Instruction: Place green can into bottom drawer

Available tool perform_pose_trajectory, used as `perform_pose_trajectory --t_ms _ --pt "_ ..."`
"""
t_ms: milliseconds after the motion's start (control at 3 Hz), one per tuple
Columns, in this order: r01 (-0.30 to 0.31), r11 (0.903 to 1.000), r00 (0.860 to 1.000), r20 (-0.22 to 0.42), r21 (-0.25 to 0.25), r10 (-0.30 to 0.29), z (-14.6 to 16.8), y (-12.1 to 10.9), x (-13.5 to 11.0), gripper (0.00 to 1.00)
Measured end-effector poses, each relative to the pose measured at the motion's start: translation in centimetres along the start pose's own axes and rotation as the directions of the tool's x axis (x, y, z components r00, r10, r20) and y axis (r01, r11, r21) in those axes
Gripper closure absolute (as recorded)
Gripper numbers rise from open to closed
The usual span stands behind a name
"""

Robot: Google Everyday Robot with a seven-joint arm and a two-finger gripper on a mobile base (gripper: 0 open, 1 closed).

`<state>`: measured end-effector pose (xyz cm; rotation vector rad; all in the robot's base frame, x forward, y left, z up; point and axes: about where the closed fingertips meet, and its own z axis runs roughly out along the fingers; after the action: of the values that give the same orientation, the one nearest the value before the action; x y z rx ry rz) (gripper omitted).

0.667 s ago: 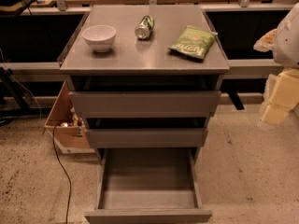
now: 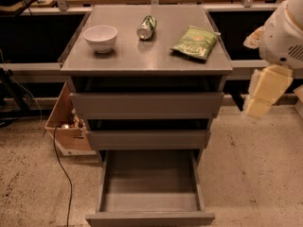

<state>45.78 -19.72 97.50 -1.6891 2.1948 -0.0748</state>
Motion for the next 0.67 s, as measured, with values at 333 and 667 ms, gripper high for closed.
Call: perform_pose_trajectory --t_ms 333,667 --pt "0.033 0.9994 0.996 0.087 0.012 -0.033 3.4 -2.1 -5.1 0.00" --pt "0.035 0.9989 0.980 0.196 0.030 -0.041 7.9 -5.8 -11.2 0.00"
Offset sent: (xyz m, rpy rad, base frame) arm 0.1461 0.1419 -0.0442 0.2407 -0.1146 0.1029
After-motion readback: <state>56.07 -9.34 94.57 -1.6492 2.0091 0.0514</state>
